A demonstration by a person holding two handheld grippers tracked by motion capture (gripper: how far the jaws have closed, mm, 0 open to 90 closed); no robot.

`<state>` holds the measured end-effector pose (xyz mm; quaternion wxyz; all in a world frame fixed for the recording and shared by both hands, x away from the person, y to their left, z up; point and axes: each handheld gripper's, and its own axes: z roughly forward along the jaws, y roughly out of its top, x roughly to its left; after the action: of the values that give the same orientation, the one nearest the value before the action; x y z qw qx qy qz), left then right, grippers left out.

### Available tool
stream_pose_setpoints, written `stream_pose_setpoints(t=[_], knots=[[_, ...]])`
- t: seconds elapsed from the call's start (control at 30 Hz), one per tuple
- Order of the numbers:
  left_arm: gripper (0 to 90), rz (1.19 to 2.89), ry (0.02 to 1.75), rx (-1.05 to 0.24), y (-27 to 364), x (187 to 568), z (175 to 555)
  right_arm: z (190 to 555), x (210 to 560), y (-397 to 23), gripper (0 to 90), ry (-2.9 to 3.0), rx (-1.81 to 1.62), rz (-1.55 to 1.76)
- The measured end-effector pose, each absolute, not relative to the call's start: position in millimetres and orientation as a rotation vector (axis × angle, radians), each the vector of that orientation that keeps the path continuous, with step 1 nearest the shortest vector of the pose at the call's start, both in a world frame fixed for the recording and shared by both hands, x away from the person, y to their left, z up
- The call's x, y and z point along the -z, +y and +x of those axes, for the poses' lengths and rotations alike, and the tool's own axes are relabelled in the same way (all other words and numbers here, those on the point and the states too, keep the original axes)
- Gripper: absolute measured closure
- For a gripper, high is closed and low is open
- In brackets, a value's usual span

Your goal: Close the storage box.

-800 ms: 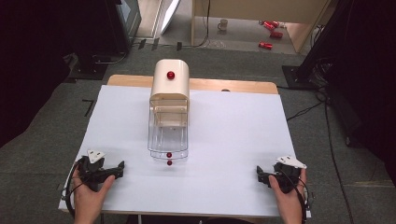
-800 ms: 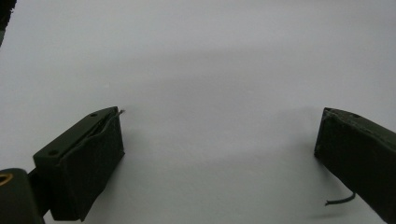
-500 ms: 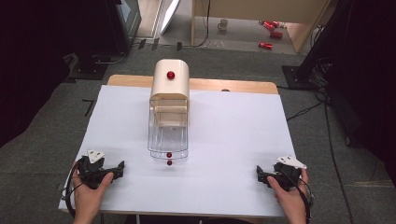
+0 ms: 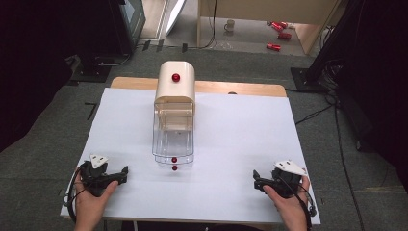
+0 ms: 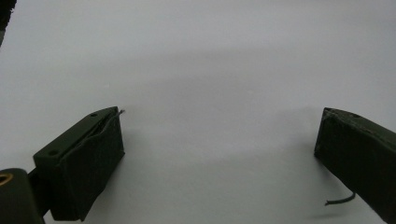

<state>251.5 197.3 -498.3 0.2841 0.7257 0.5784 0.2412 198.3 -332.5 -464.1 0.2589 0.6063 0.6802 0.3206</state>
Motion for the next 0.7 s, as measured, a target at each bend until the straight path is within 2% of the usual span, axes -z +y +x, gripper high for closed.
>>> stream_pose_setpoints(t=[0.33, 0.43, 0.7], knots=[[1.2, 1.944, 1.547, -0.646, 197, 498, 251, 199, 454, -283, 1.6, 1.933, -0.967, 1.557], [1.2, 1.944, 1.547, -0.647, 197, 498, 251, 197, 453, -266, 13.7, 1.931, -0.982, 1.541], [1.2, 1.944, 1.547, -0.647, 197, 498, 251, 196, 449, -235, 23.3, 1.964, -1.058, 1.490]])
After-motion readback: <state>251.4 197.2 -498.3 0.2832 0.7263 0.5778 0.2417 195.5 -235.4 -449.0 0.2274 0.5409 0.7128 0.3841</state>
